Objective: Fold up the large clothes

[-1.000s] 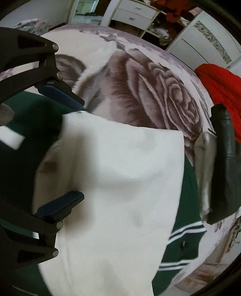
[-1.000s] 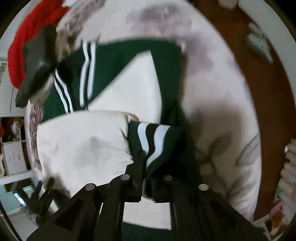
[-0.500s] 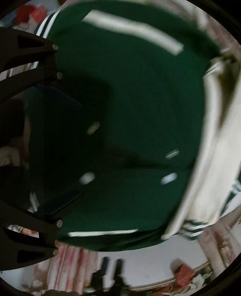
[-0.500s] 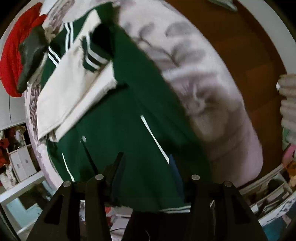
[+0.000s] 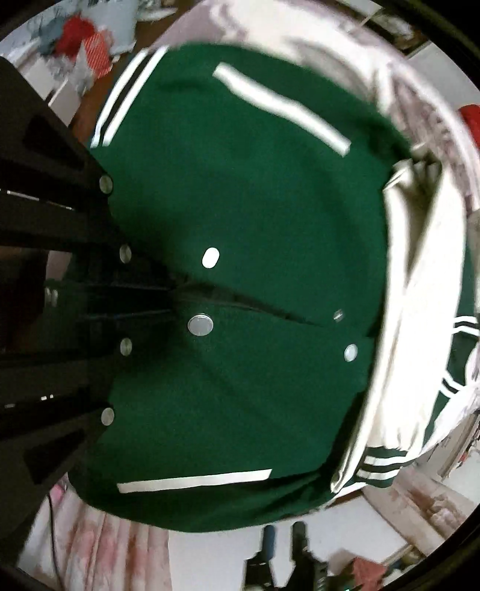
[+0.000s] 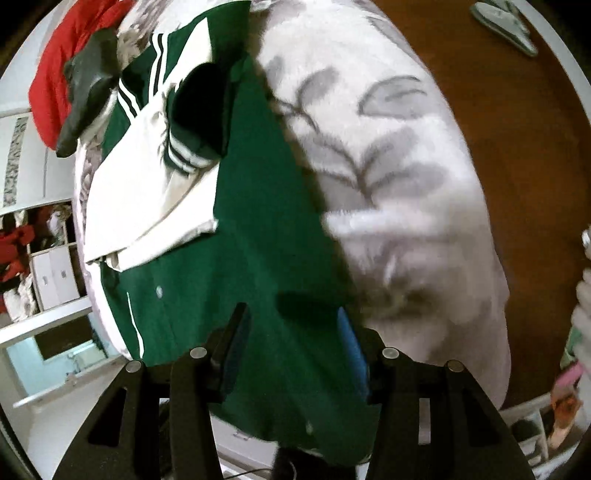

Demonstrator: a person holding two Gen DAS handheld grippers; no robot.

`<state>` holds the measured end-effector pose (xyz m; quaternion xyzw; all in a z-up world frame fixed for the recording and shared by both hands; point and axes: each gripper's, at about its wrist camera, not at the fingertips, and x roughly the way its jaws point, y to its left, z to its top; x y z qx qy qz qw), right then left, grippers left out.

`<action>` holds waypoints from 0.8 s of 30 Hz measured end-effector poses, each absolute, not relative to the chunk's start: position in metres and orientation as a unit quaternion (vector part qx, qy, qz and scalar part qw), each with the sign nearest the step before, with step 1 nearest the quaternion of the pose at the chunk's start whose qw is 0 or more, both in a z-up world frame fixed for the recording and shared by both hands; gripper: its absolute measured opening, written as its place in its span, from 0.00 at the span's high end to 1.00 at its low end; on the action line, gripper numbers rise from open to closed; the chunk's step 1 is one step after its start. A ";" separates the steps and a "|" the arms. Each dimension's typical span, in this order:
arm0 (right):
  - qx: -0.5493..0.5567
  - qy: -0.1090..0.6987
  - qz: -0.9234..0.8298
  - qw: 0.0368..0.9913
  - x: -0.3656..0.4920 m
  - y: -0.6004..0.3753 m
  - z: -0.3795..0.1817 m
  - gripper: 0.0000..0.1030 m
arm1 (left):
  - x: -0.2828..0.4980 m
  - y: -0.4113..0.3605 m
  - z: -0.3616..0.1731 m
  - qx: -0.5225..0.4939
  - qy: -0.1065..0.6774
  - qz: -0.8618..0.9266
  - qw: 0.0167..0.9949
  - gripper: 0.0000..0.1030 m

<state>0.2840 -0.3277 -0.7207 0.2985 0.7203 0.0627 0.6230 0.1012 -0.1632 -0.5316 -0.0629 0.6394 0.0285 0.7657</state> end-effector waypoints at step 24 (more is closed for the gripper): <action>0.176 0.750 0.120 0.626 0.312 -0.306 -0.742 0.51 | 0.080 -0.200 -0.558 -0.078 0.650 0.141 0.743 0.07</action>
